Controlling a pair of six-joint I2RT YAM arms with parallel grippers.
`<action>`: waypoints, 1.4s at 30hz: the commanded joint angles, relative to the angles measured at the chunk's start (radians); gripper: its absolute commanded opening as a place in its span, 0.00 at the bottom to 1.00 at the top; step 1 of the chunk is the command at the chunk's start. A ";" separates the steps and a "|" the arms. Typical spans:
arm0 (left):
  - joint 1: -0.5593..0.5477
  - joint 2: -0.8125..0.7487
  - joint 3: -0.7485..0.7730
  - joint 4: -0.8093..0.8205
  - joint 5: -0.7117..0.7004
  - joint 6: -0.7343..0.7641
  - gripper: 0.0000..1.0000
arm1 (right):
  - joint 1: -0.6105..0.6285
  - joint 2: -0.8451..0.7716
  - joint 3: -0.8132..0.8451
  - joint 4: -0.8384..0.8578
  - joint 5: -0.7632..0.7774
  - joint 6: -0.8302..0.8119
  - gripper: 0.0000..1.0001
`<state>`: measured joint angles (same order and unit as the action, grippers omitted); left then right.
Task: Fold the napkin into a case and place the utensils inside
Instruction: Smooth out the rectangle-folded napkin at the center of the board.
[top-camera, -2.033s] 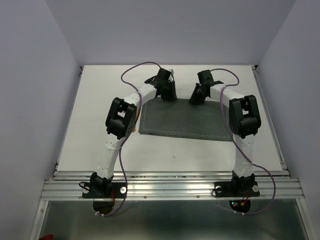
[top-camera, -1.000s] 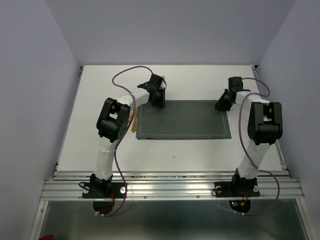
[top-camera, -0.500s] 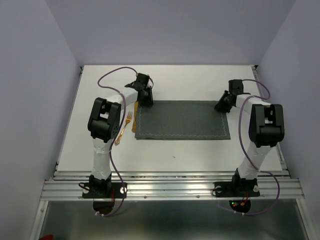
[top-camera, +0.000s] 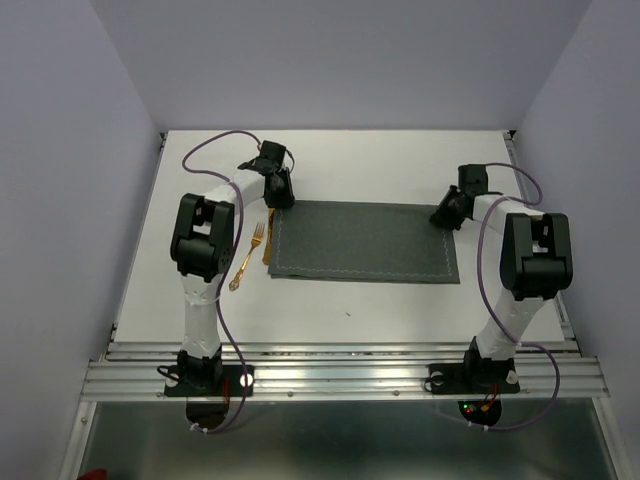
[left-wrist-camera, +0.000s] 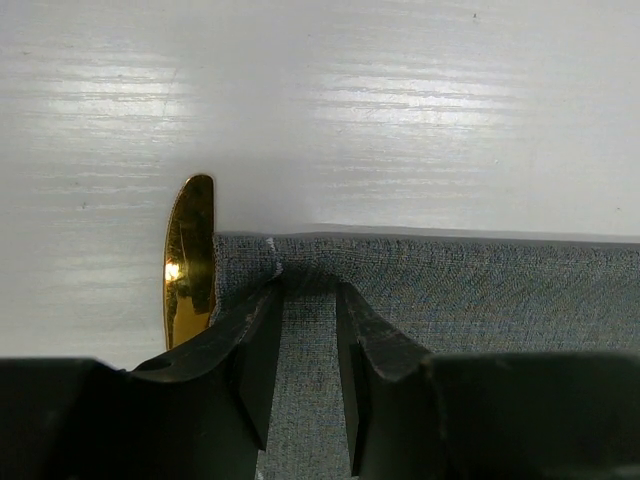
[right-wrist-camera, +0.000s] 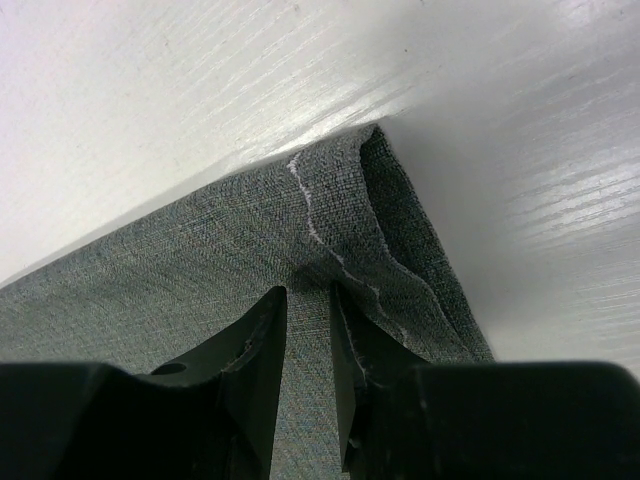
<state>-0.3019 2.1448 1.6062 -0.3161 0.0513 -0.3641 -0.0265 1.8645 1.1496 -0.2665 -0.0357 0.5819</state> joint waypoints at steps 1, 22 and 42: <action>0.009 0.024 0.046 -0.043 -0.018 0.022 0.40 | -0.010 0.007 -0.045 -0.074 0.068 -0.030 0.30; -0.023 -0.103 0.026 -0.057 -0.033 0.040 0.55 | -0.010 -0.220 -0.181 -0.119 0.161 -0.067 0.59; -0.164 -0.163 -0.011 -0.061 0.010 0.036 0.53 | -0.010 -0.323 -0.257 -0.154 0.197 -0.083 0.56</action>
<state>-0.3786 1.9827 1.4929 -0.3866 -0.0105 -0.3279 -0.0277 1.5959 0.8883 -0.3664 0.1074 0.5194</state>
